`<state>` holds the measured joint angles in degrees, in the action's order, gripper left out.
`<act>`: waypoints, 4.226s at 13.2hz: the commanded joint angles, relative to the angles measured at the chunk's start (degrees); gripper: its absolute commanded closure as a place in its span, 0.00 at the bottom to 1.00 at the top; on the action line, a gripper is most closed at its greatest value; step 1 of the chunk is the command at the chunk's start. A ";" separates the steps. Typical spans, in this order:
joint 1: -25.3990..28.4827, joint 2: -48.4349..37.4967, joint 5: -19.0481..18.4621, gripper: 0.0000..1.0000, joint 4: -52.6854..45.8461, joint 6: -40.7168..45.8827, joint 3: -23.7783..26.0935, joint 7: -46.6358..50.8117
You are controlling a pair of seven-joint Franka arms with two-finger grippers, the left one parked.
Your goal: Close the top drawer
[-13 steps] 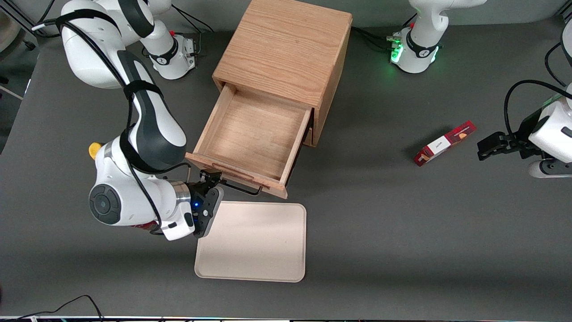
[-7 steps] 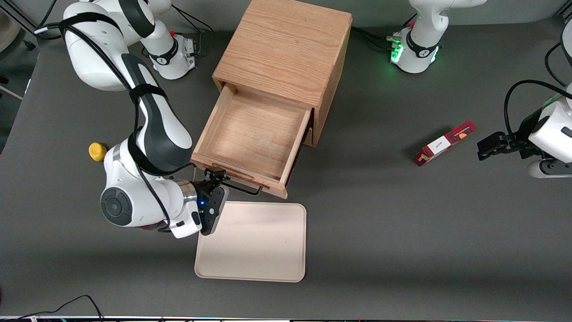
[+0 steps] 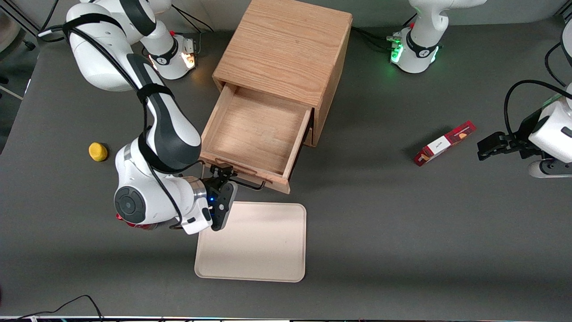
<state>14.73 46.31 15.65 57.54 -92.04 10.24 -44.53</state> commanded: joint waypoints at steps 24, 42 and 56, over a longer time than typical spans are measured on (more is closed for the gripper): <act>-0.93 -20.03 3.60 0.00 33.42 -14.13 11.55 1.47; -1.02 -23.89 3.87 0.00 40.90 -19.32 17.44 5.60; -2.87 -38.55 2.74 0.00 34.05 -7.73 13.41 10.78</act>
<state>12.41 12.60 19.60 93.47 -103.25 25.76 -35.90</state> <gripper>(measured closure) 0.000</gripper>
